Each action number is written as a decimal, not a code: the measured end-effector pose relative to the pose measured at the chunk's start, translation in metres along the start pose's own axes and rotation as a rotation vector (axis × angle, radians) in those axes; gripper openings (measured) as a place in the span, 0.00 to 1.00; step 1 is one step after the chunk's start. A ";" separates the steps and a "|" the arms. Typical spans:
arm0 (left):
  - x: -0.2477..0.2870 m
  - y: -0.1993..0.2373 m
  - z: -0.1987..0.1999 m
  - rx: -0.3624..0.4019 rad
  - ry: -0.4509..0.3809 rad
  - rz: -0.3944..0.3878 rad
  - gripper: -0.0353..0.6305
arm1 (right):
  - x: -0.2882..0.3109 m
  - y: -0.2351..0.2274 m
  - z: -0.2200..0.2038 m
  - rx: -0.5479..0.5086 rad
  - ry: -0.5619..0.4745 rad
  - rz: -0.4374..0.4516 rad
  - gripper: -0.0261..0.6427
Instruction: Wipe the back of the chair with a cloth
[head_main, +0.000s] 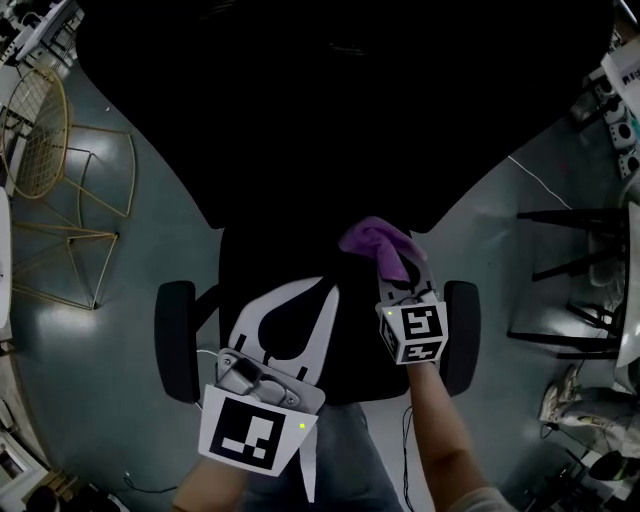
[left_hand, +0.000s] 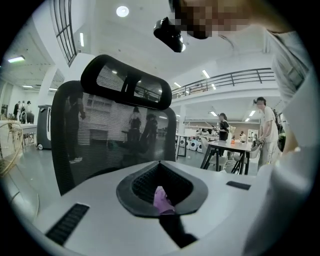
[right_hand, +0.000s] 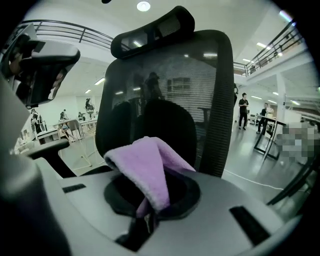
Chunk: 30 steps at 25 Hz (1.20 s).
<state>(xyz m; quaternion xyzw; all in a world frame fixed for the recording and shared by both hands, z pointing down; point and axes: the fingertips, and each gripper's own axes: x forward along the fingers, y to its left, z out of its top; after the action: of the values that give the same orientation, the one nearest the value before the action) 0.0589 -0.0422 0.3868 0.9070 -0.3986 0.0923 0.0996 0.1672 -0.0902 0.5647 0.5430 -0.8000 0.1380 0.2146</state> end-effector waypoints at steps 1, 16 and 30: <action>-0.002 0.000 0.005 0.002 -0.005 -0.005 0.07 | -0.003 0.003 0.006 0.003 -0.004 0.005 0.11; -0.021 -0.007 0.067 0.000 -0.068 -0.045 0.07 | -0.068 0.035 0.106 0.041 -0.111 0.037 0.11; -0.045 -0.003 0.113 0.009 -0.115 -0.064 0.07 | -0.130 0.052 0.191 0.070 -0.185 0.037 0.11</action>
<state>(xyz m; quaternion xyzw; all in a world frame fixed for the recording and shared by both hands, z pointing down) 0.0412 -0.0373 0.2663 0.9235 -0.3742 0.0387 0.0751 0.1234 -0.0524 0.3356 0.5456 -0.8211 0.1191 0.1178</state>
